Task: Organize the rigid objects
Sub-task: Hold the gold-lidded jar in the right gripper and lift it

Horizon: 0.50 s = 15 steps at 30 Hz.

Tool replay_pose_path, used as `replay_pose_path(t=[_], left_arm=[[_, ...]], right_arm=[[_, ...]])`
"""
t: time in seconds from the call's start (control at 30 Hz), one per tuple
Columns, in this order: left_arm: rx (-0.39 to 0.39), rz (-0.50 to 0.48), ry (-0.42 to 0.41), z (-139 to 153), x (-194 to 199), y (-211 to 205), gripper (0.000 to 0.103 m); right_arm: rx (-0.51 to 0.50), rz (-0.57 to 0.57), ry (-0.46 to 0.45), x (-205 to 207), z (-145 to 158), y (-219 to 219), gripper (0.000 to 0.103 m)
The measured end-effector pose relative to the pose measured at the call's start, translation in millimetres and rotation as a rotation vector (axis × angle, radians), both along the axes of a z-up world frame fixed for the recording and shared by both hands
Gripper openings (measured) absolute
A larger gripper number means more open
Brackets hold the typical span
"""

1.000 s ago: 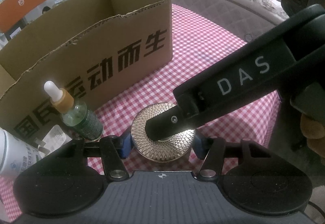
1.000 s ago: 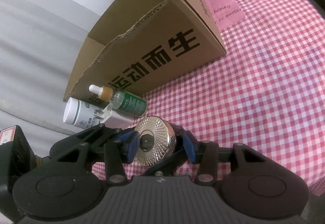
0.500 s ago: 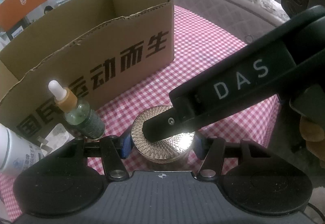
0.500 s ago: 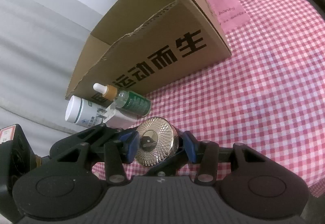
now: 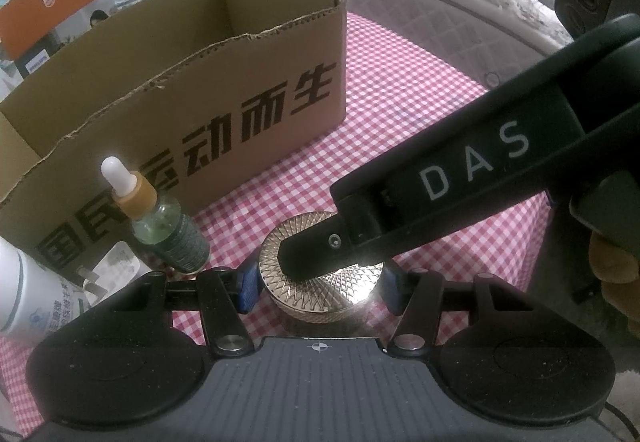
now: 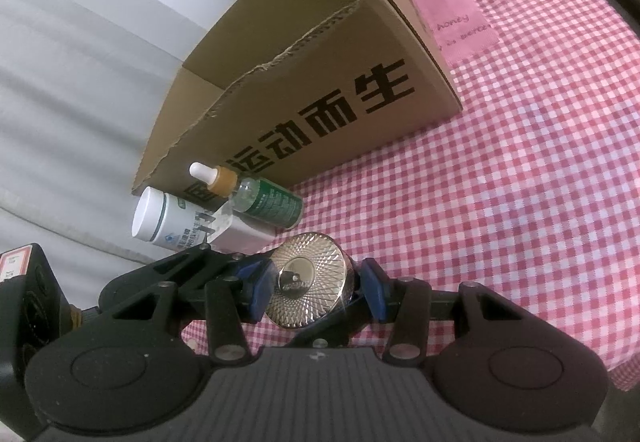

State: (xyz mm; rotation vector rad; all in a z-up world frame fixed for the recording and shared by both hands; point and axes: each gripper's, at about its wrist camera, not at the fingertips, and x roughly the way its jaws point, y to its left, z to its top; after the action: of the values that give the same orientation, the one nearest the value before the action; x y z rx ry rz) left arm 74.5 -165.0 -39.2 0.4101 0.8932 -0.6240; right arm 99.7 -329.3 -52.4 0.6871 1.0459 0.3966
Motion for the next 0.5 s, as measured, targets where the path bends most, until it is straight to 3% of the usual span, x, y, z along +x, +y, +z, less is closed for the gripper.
replay_pose_path(t=[0.5], left_arm=[[-0.017,0.011,-0.039,11,-9,0,0.057]], right_arm=[[-0.013,0.006,-0.038,-8,15,2,0.051]])
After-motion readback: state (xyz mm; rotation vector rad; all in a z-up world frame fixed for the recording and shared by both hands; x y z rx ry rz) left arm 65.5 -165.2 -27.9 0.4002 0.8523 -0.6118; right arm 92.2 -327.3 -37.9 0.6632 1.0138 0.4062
